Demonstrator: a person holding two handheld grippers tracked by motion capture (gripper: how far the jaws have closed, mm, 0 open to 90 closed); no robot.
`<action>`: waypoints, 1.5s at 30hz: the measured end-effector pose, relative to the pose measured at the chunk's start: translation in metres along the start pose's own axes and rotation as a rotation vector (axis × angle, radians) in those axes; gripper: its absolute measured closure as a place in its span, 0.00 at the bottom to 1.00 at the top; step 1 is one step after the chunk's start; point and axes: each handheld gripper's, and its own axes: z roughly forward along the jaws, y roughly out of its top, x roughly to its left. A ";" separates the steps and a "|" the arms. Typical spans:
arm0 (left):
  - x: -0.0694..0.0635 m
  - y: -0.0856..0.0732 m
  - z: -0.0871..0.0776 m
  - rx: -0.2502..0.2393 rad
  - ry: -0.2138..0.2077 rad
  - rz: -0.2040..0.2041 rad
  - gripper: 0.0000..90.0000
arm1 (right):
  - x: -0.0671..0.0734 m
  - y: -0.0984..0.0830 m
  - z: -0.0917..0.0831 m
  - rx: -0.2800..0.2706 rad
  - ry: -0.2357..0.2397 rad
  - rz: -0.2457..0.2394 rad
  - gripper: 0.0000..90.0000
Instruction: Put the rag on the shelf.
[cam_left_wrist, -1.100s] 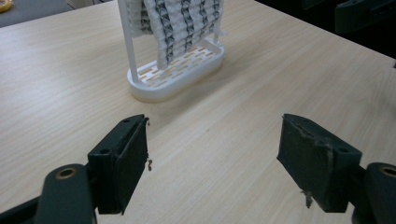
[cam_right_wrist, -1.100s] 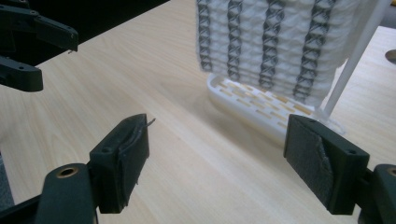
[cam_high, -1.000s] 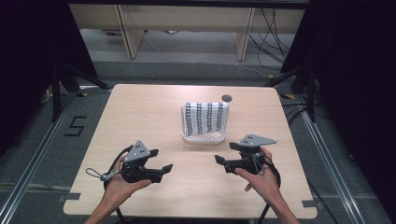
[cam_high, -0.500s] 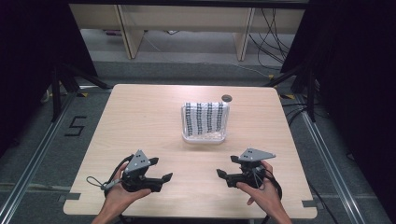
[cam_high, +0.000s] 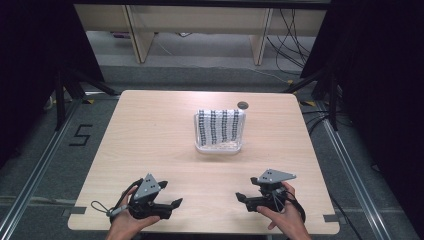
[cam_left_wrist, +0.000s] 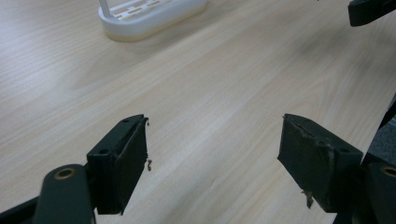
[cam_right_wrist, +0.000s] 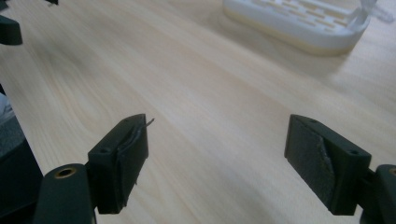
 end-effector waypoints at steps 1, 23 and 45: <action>-0.002 -0.002 0.000 0.004 -0.001 0.010 0.25 | 0.001 -0.002 0.000 0.007 -0.007 0.005 0.24; -0.015 -0.026 0.005 0.083 -0.019 0.004 0.23 | 0.007 -0.029 -0.002 0.079 -0.025 -0.023 0.24; -0.009 -0.028 0.007 0.090 -0.004 -0.007 0.22 | 0.003 -0.029 -0.001 0.076 -0.022 -0.028 0.24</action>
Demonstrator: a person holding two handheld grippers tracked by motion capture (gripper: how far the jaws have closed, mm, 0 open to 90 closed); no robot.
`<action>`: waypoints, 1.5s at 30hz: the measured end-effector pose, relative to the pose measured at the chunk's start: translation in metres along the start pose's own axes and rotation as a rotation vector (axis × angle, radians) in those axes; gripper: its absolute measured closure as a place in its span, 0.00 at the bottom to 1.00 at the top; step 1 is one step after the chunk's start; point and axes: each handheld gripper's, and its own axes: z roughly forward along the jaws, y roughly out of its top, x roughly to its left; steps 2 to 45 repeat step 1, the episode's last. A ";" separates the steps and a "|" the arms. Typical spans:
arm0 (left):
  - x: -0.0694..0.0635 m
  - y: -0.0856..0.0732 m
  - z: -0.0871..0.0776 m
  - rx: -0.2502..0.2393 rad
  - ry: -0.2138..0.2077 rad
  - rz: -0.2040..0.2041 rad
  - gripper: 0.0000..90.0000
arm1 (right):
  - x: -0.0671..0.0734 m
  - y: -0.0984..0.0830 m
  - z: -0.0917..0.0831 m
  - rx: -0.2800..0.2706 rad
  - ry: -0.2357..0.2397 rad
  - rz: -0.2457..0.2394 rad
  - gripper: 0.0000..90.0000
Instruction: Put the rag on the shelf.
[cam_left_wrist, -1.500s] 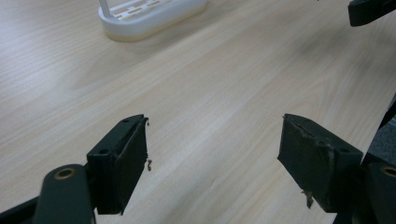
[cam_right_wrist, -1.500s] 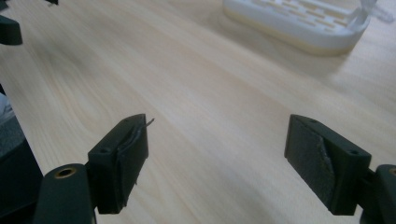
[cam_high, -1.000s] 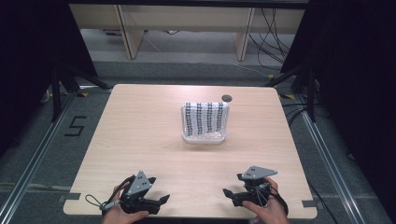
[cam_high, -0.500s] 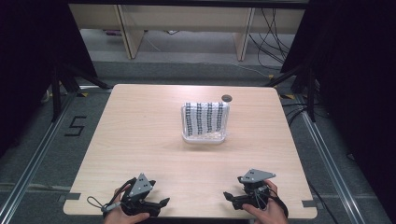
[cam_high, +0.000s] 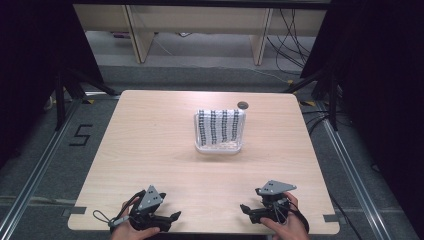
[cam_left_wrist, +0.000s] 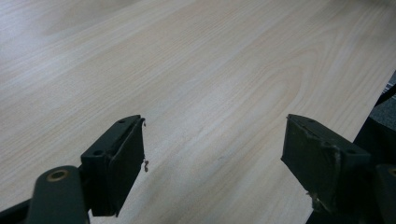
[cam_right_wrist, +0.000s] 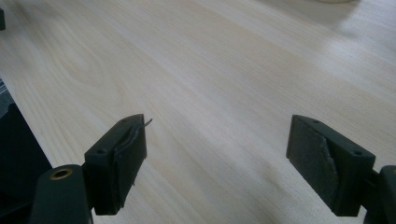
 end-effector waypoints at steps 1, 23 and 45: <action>0.000 0.000 0.000 0.000 0.000 0.000 0.22 | 0.000 0.000 -0.001 -0.001 -0.012 0.008 0.24; 0.000 0.000 0.000 0.000 0.000 0.000 0.22 | 0.000 0.000 -0.001 -0.001 -0.012 0.008 0.24; 0.000 0.000 0.000 0.000 0.000 0.000 0.22 | 0.000 0.000 -0.001 -0.001 -0.012 0.008 0.24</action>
